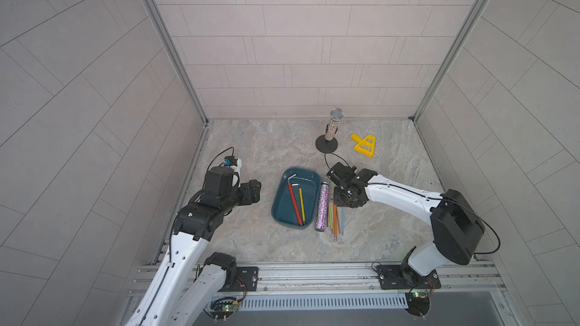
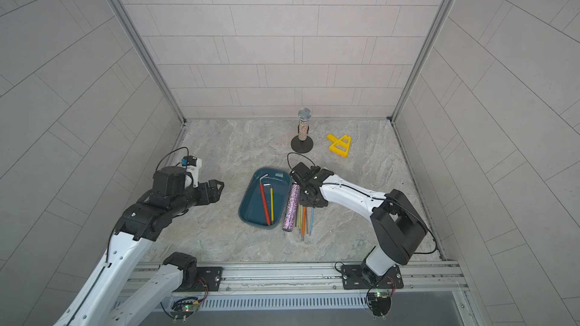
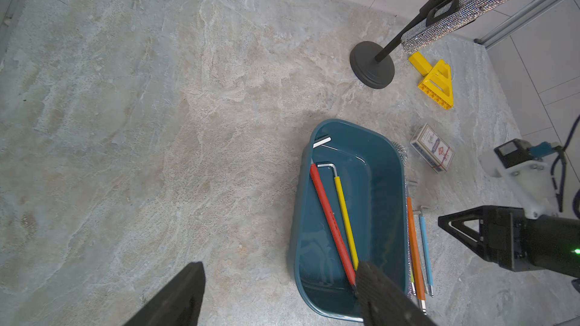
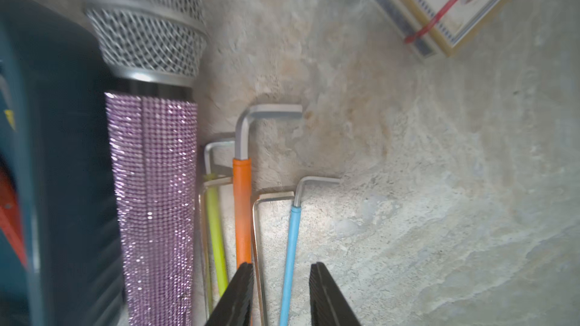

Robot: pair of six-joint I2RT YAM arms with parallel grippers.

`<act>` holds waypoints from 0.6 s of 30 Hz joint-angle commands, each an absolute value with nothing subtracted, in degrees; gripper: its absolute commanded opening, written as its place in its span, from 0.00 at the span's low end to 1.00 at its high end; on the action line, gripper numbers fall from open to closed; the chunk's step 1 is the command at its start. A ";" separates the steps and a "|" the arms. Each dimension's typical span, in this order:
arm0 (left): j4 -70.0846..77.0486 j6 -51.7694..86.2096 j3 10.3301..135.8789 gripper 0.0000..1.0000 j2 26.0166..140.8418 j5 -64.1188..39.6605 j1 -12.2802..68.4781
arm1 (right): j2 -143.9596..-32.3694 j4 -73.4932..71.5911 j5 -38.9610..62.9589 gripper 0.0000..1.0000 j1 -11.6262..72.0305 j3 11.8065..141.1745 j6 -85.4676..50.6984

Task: Put the hex key on the desktop into the storage box
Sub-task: Pick up the Allen key from the center of the board.

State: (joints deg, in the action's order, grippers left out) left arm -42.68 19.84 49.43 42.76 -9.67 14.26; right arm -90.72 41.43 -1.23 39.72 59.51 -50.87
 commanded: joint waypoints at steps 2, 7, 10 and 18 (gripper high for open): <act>-41.88 19.17 48.80 0.83 42.14 -9.76 13.98 | -93.27 41.93 -0.15 0.33 38.56 58.48 -52.26; -41.92 19.18 48.81 0.83 42.11 -9.73 14.04 | -95.41 39.29 1.13 0.27 38.32 56.86 -52.49; -41.92 19.09 48.84 0.83 42.19 -9.73 13.98 | -96.31 38.89 1.36 0.26 38.37 56.94 -52.45; -41.92 19.16 48.82 0.83 42.15 -9.63 14.05 | -98.64 38.83 2.06 0.23 37.67 56.27 -53.32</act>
